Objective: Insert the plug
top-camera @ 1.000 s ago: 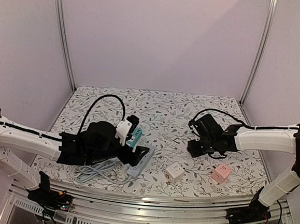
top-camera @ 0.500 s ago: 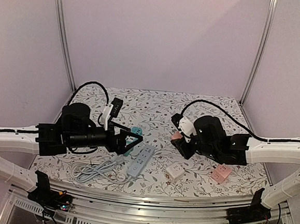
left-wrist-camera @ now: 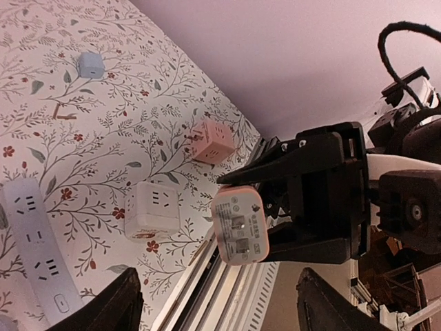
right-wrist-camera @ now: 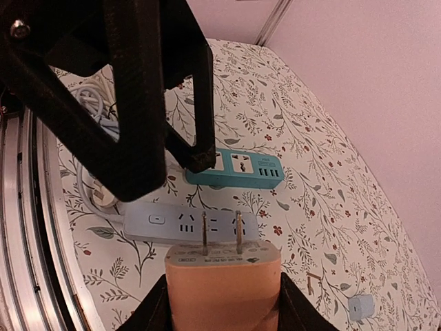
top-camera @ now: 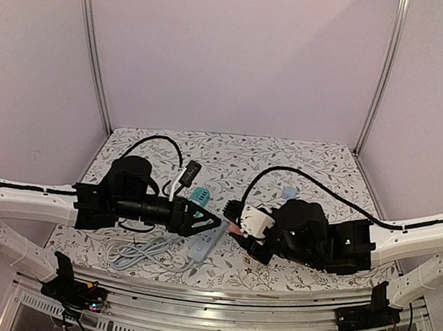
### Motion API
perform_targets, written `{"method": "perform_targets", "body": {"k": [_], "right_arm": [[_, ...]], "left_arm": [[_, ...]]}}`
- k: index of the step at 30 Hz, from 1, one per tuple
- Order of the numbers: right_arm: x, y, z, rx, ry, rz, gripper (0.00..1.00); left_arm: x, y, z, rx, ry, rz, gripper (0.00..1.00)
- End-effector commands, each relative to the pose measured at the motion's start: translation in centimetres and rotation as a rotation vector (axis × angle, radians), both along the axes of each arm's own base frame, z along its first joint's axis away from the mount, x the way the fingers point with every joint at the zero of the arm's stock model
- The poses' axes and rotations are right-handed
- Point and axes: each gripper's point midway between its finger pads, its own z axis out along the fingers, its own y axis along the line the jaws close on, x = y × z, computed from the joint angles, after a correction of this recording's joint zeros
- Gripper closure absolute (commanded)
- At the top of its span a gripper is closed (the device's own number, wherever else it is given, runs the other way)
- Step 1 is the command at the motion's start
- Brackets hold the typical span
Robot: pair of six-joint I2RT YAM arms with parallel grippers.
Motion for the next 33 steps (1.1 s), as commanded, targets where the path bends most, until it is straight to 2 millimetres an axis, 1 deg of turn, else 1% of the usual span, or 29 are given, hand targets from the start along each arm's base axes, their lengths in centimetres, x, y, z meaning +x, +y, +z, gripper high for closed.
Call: {"method": "perform_targets", "body": {"k": [1, 4, 6, 9, 12, 16, 18, 20, 22, 24, 27, 30, 32, 33], "right_arm": [[-0.1, 0.6, 1.6, -0.001, -0.06, 0.001, 0.67], [-0.2, 1.2, 1.8, -0.015, -0.083, -0.007, 0.67], [-0.2, 1.5, 1.1, -0.053, -0.085, -0.003, 0.67], [-0.4, 1.9, 0.8, -0.068, -0.082, 0.009, 0.67], [-0.7, 2.0, 0.7, -0.067, -0.074, 0.022, 0.68], [-1.1, 2.1, 0.7, -0.067, -0.072, 0.032, 0.68], [-1.3, 2.1, 0.8, -0.066, -0.075, 0.033, 0.68], [-1.5, 2.2, 0.7, -0.068, -0.074, 0.04, 0.68], [-1.7, 2.4, 0.8, -0.069, -0.074, 0.047, 0.68], [-1.7, 2.4, 0.8, -0.075, -0.082, 0.046, 0.68], [-1.8, 2.5, 0.8, -0.085, -0.095, 0.045, 0.68], [-1.9, 2.6, 0.7, -0.08, -0.106, 0.048, 0.68], [-2.0, 2.7, 0.5, -0.077, -0.105, 0.06, 0.68], [-2.2, 2.7, 0.4, -0.078, -0.104, 0.066, 0.68]], "left_arm": [[-0.3, -1.4, 1.7, -0.071, 0.034, -0.059, 0.25], [-0.4, -2.1, 1.1, -0.061, 0.064, -0.075, 0.29], [-0.6, -2.5, 0.9, -0.058, 0.082, -0.09, 0.3], [-0.9, -3.0, 0.4, -0.04, 0.083, -0.094, 0.3], [-0.6, -3.2, -0.3, -0.019, 0.088, -0.081, 0.37], [-0.4, -3.4, -0.7, -0.011, 0.096, -0.075, 0.52], [-0.3, -3.4, -0.9, -0.004, 0.099, -0.068, 0.55], [-0.2, -3.6, -1.1, -0.001, 0.106, -0.068, 0.55], [-0.4, -3.8, -1.0, -0.01, 0.11, -0.078, 0.55], [-0.7, -4.0, -0.8, -0.02, 0.11, -0.093, 0.58], [-1.1, -4.3, -0.4, -0.032, 0.106, -0.115, 0.67], [-1.6, -4.7, -0.1, -0.038, 0.106, -0.141, 0.81], [-2.0, -5.1, 0.1, -0.039, 0.11, -0.156, 0.95], [-2.2, -5.3, 0.0, -0.031, 0.118, -0.162, 0.99]]}}
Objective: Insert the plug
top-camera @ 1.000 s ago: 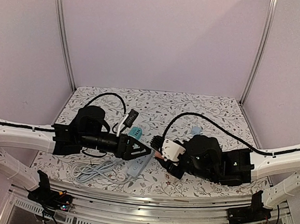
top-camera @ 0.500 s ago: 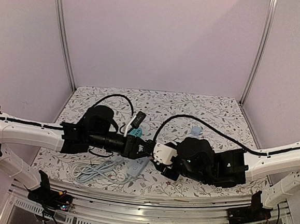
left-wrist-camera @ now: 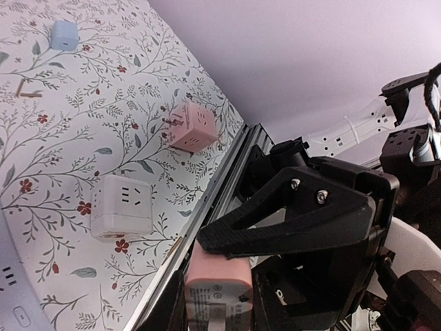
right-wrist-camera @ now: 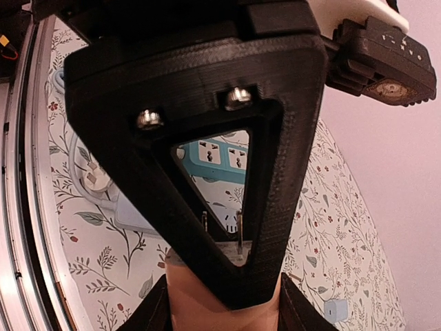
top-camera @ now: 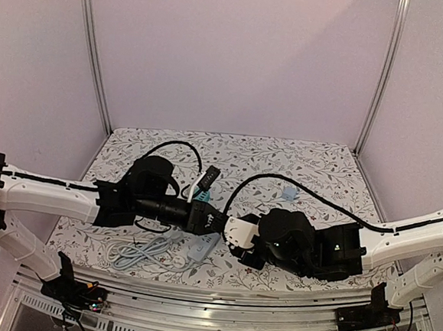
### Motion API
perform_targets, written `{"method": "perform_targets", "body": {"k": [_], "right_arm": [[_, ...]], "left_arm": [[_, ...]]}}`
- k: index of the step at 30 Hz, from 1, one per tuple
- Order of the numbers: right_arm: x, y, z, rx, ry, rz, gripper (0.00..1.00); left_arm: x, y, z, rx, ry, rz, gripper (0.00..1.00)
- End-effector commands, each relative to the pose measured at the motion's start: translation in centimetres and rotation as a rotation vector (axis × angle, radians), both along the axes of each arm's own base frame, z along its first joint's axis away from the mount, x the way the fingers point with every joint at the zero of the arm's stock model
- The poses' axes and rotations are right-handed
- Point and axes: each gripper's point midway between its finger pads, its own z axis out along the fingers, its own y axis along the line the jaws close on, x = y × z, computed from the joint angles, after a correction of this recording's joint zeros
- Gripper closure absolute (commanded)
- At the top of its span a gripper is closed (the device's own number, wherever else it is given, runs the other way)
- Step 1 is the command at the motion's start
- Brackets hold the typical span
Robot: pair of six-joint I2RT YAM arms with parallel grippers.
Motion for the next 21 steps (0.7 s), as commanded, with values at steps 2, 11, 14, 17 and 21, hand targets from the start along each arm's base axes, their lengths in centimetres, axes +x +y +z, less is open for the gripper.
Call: {"method": "perform_targets", "body": {"k": [2, 11, 14, 17, 21], "right_arm": [[-1.0, 1.5, 1.6, 0.076, -0.003, 0.042, 0.68], [-2.1, 0.8, 2.4, 0.146, 0.074, 0.061, 0.61], [-2.6, 0.4, 2.6, 0.161, 0.107, 0.054, 0.45], [-2.9, -0.2, 2.5, 0.196, 0.137, 0.045, 0.23], [-3.2, -0.8, 2.6, 0.265, 0.185, 0.032, 0.01]], "left_arm": [[-1.7, -1.7, 1.1, -0.023, -0.02, -0.073, 1.0], [-3.3, -1.9, 1.8, -0.065, -0.022, -0.047, 1.0], [-3.8, -1.6, 1.6, -0.075, -0.031, -0.037, 1.0], [-4.4, -1.0, 1.6, -0.112, -0.04, -0.045, 1.0], [-4.9, 0.1, 2.0, -0.164, -0.075, -0.047, 1.0]]}}
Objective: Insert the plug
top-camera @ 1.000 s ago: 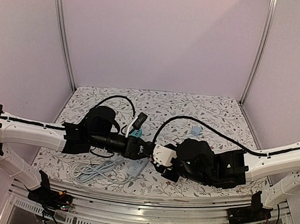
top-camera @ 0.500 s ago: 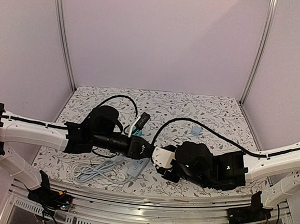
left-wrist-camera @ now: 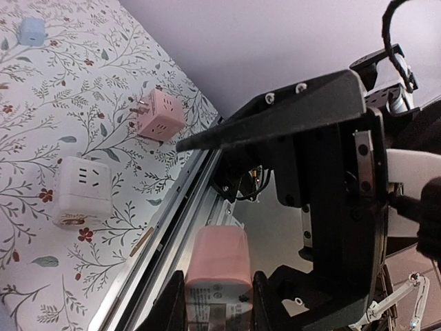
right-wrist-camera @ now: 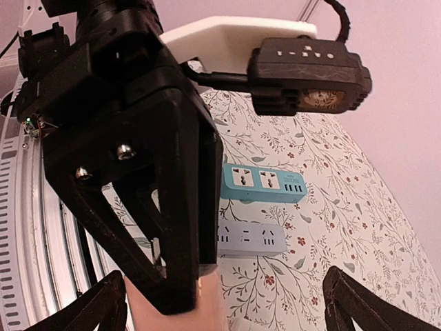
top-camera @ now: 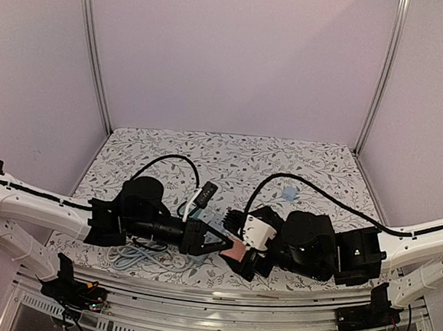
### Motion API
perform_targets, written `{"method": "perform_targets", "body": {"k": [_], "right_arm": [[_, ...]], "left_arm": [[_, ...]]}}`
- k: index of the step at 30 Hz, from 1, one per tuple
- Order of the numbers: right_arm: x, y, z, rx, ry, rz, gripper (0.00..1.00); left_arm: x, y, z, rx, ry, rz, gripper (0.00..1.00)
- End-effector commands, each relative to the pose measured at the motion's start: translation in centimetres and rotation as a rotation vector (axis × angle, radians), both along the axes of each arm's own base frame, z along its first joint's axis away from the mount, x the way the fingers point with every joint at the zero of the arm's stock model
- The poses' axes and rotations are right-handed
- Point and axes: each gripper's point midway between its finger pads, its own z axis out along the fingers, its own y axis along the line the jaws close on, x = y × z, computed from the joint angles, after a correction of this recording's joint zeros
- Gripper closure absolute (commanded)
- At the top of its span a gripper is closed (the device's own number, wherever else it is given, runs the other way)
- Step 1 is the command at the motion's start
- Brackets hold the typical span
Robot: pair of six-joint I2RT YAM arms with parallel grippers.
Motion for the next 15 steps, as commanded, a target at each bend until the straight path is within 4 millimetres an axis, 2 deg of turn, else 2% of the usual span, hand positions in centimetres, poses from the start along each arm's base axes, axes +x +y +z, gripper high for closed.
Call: {"method": "perform_targets", "body": {"k": [1, 7, 9, 12, 15], "right_arm": [[-0.7, -0.7, 0.6, 0.119, 0.091, -0.017, 0.01], [0.2, -3.7, 0.9, 0.269, 0.217, -0.166, 0.01], [-0.2, -4.5, 0.7, 0.333, 0.292, -0.179, 0.01], [-0.9, -5.4, 1.4, 0.477, 0.415, -0.178, 0.01], [-2.1, -5.5, 2.9, 0.612, 0.522, -0.109, 0.01]], "left_arm": [[-0.7, 1.0, 1.9, -0.105, -0.062, -0.005, 1.0], [-1.5, 3.1, 3.4, -0.18, -0.163, -0.01, 1.0], [-2.0, 3.9, 3.9, -0.211, -0.212, -0.018, 1.0], [-2.1, 4.8, 4.5, -0.244, -0.267, -0.008, 1.0], [-2.4, 5.2, 5.1, -0.275, -0.293, -0.011, 1.0]]}}
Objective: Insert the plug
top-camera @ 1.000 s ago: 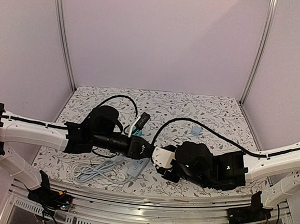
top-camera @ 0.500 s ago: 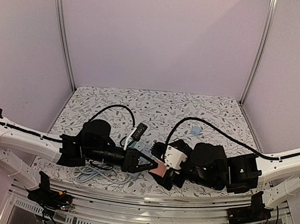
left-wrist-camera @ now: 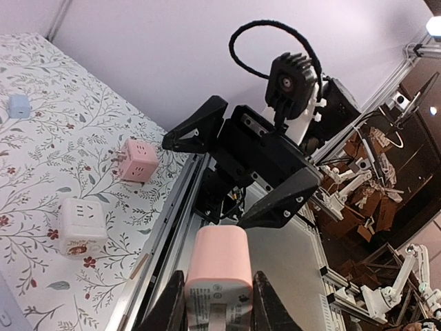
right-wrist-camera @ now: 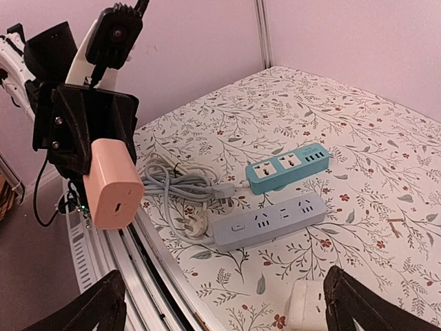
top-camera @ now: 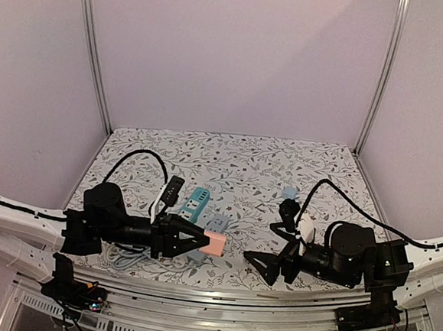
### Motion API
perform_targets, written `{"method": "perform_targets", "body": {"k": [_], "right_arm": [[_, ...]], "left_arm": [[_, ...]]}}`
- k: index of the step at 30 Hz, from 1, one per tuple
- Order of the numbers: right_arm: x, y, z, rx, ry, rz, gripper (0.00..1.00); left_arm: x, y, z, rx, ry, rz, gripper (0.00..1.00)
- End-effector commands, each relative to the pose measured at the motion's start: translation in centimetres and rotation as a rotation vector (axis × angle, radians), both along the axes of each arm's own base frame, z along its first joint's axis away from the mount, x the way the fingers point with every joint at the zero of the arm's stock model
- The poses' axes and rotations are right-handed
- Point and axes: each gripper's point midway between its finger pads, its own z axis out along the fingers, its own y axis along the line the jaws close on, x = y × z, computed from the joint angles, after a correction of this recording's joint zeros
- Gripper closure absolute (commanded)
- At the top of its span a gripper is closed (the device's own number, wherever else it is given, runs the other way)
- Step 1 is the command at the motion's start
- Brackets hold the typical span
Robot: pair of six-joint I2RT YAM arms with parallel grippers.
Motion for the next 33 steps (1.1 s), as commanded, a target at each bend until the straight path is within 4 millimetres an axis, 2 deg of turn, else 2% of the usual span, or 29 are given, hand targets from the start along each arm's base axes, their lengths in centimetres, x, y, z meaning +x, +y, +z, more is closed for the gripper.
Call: {"method": "perform_targets", "body": {"k": [1, 7, 13, 21, 30, 33], "right_arm": [[-1.6, 0.3, 2.5, 0.269, 0.186, 0.068, 0.01], [-2.9, 2.2, 5.0, 0.425, 0.274, 0.227, 0.01], [-3.3, 4.6, 6.3, 0.437, 0.283, 0.291, 0.06], [-3.4, 5.5, 6.6, 0.449, 0.286, 0.305, 0.24], [-2.9, 5.7, 5.7, 0.444, 0.285, 0.28, 0.3], [-2.9, 6.1, 5.5, 0.442, 0.286, 0.284, 0.35]], "left_arm": [[-0.8, 0.4, 2.0, -0.089, -0.093, -0.025, 1.0], [-1.8, -0.1, 3.6, -0.198, -0.073, -0.094, 1.0], [-1.5, -1.1, 3.4, -0.228, -0.029, -0.104, 1.0], [-1.2, -2.0, 3.4, -0.26, -0.01, -0.11, 1.0], [-0.8, -2.0, 3.7, -0.301, 0.0, -0.097, 1.0], [-0.9, -2.0, 3.8, -0.311, 0.009, -0.101, 1.0]]}}
